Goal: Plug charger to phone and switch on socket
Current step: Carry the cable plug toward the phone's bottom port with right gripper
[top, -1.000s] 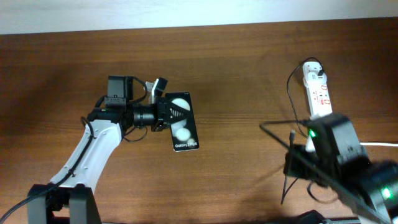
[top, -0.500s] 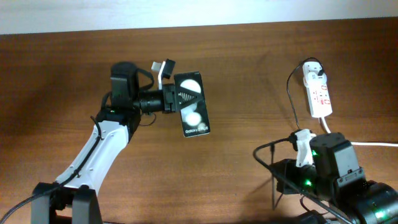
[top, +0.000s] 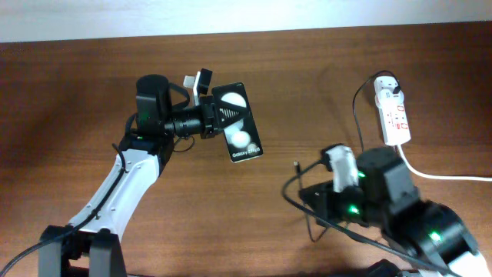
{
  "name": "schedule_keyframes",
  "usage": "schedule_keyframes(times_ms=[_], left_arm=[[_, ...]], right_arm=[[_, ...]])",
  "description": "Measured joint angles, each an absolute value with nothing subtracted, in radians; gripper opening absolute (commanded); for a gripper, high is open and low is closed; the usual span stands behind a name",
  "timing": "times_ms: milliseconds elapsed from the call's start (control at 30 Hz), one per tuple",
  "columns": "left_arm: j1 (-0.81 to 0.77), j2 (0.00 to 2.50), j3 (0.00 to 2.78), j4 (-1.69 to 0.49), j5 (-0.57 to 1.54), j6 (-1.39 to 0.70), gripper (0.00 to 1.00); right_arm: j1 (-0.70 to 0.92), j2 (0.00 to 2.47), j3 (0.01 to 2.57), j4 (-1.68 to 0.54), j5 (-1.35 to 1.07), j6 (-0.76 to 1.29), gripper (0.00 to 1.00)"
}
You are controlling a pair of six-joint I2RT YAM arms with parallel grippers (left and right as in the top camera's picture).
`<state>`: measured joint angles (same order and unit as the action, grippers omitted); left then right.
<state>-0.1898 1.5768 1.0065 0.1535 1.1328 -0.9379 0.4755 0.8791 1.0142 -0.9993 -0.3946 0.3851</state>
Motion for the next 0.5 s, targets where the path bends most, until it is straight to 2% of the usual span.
schedule_keyframes(times_ms=[167, 333, 500], left_arm=[[-0.190, 1.577, 1.007, 0.156, 1.124, -0.940, 0.00], [-0.190, 1.577, 1.007, 0.155, 1.124, -0.935, 0.00], [-0.190, 1.577, 1.007, 0.155, 1.136, -0.934, 0.00]], right_arm=[[0.634, 1.056, 1.013, -0.956, -0.358, 0.411, 0.04], [0.758, 1.095, 1.013, -0.884, -0.306, 0.428, 0.04], [0.787, 1.095, 1.013, -0.838, -0.234, 0.460, 0.04]])
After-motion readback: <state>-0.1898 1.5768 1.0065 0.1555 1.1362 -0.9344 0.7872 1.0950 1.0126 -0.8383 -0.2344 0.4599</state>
